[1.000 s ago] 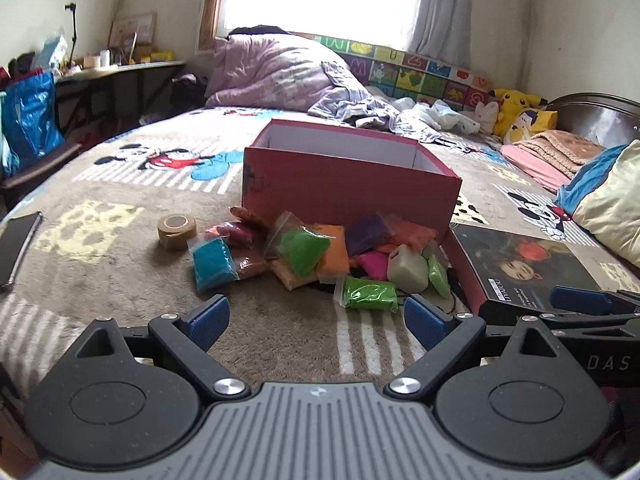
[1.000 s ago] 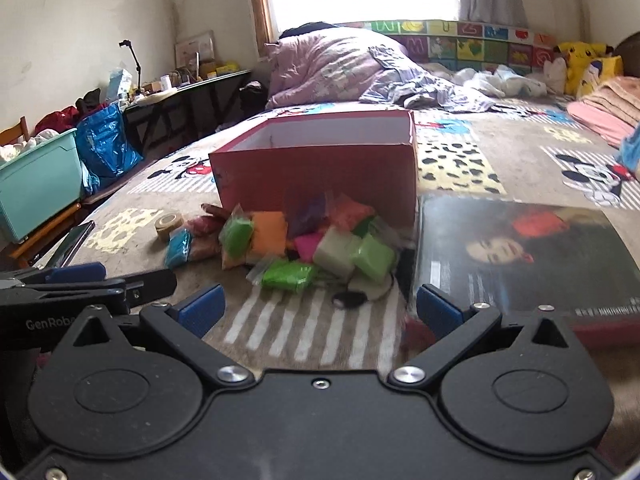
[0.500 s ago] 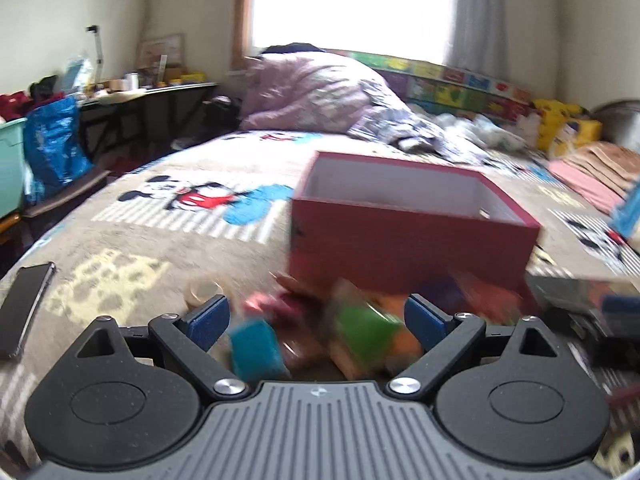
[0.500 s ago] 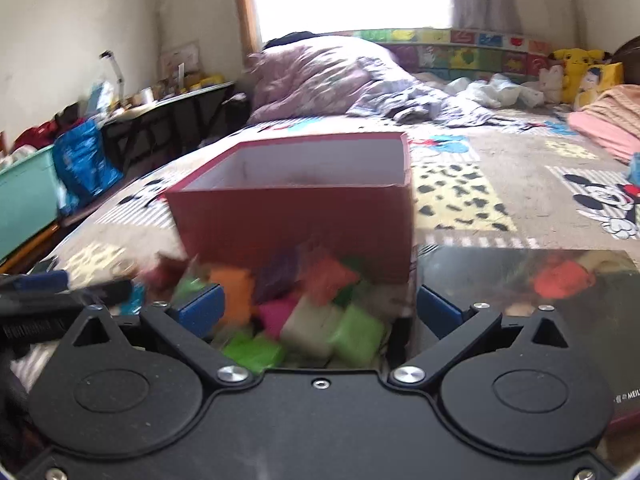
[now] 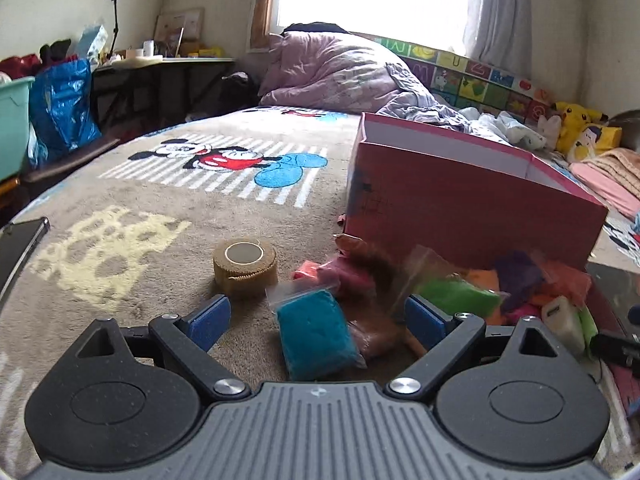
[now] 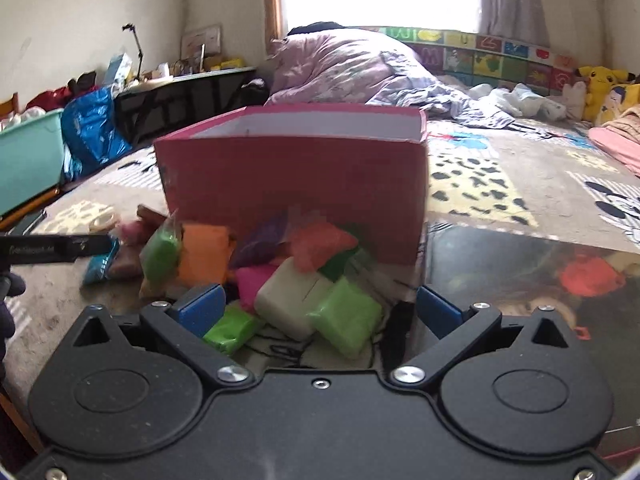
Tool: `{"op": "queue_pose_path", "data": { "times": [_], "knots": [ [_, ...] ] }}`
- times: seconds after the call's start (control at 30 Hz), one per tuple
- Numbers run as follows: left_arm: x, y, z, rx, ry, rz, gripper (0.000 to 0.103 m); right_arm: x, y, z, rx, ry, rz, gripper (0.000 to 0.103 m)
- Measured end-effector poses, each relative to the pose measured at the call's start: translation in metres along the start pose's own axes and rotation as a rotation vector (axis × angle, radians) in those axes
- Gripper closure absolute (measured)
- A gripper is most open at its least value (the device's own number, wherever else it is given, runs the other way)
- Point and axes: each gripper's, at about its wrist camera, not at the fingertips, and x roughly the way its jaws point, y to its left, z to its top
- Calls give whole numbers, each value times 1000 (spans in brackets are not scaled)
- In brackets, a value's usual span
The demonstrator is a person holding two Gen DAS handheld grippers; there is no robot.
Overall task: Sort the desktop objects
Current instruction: 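Grasp the blue dough bag with the left gripper while the right gripper grasps the green bag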
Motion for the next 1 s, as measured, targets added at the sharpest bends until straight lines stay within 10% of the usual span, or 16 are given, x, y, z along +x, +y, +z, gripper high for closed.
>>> {"op": "queue_pose_path", "data": {
  "times": [0.53,0.87,1.0],
  "knots": [
    [27,19,-5,-96,75,-59,59,-3,26,-11,-114,-13,88,1],
    [30,15,-6,-73,89,-64,61,-1,46,2,-96,-56,131,2],
    [31,16,-7,-69,92,-70,61,8,64,8,-107,-69,194,23]
  ]
}}
